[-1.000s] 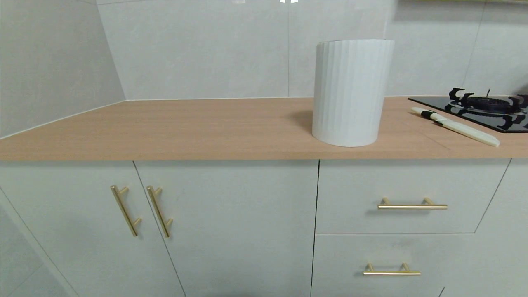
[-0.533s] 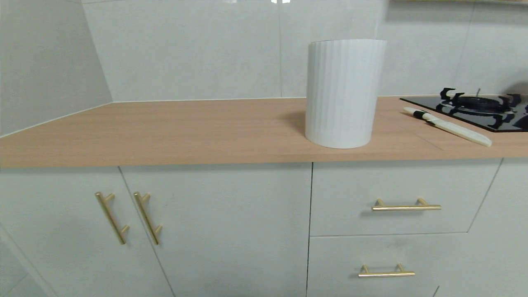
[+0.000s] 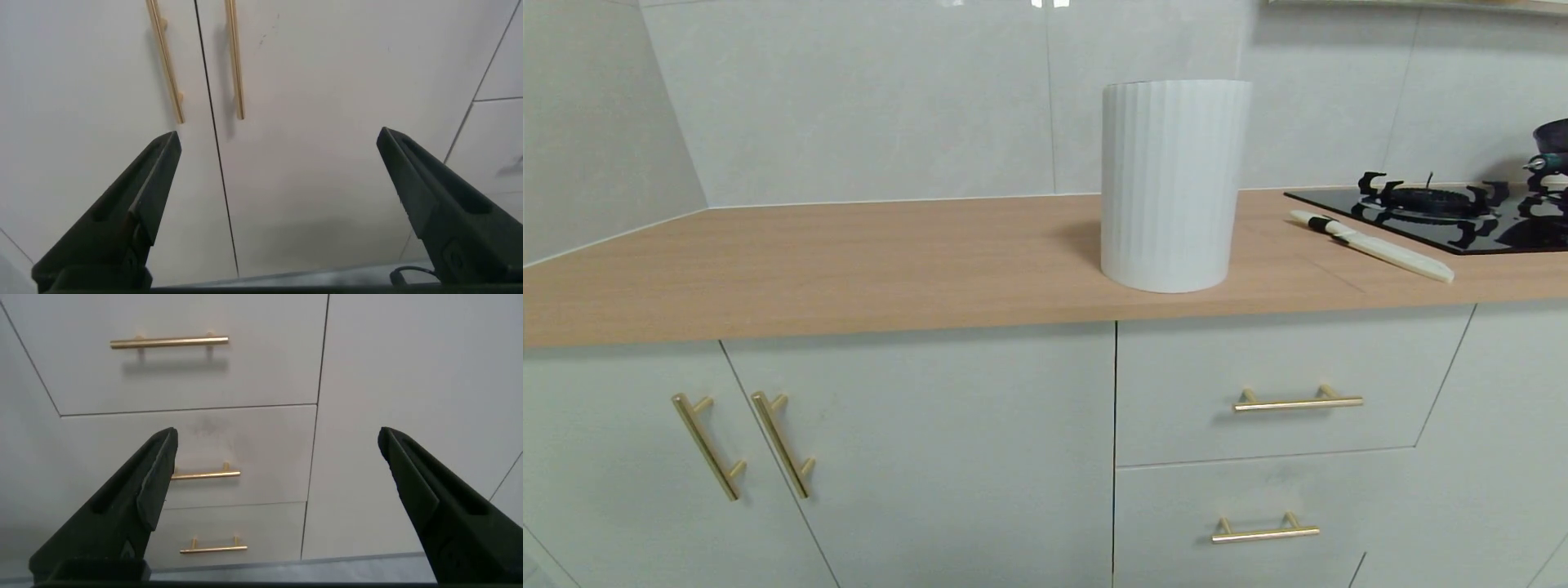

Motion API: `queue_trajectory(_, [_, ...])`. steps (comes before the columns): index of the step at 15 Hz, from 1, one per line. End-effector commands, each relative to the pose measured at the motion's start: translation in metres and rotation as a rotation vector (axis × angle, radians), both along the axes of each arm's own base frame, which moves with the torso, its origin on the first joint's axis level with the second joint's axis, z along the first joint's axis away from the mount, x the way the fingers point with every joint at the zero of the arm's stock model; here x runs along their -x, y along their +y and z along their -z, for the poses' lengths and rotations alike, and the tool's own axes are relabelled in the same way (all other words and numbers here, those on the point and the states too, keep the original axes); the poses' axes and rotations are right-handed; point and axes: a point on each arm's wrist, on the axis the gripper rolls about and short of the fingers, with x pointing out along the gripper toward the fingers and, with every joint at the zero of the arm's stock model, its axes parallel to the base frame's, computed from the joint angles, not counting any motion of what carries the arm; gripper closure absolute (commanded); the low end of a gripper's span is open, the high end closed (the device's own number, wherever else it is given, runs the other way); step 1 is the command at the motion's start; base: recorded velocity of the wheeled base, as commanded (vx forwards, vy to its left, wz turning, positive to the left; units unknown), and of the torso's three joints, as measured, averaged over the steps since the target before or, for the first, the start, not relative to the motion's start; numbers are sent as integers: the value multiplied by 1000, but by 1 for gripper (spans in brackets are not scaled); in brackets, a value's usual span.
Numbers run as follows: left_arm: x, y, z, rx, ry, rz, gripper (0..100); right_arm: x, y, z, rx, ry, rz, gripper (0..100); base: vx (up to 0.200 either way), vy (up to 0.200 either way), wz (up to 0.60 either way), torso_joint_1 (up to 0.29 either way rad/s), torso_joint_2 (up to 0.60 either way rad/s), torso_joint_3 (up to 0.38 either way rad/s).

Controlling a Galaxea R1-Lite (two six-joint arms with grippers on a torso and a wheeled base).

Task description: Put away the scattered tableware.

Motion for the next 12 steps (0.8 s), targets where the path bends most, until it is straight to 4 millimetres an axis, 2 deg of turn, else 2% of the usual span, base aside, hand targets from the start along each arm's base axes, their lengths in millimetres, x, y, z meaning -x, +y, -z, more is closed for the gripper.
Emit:
queue_trajectory(1, [0, 0, 0, -3, 1, 1, 0, 0, 0, 0, 0, 1, -1, 0, 0, 0, 0, 0, 0, 0])
queue_trajectory(2, [0, 0, 0, -4, 1, 1, 0, 0, 0, 0, 0, 1, -1, 0, 0, 0, 0, 0, 0, 0])
queue_trajectory(12, [0, 0, 0, -11, 1, 1, 0, 0, 0, 0, 0, 1, -1, 0, 0, -200, 0, 4, 0, 1])
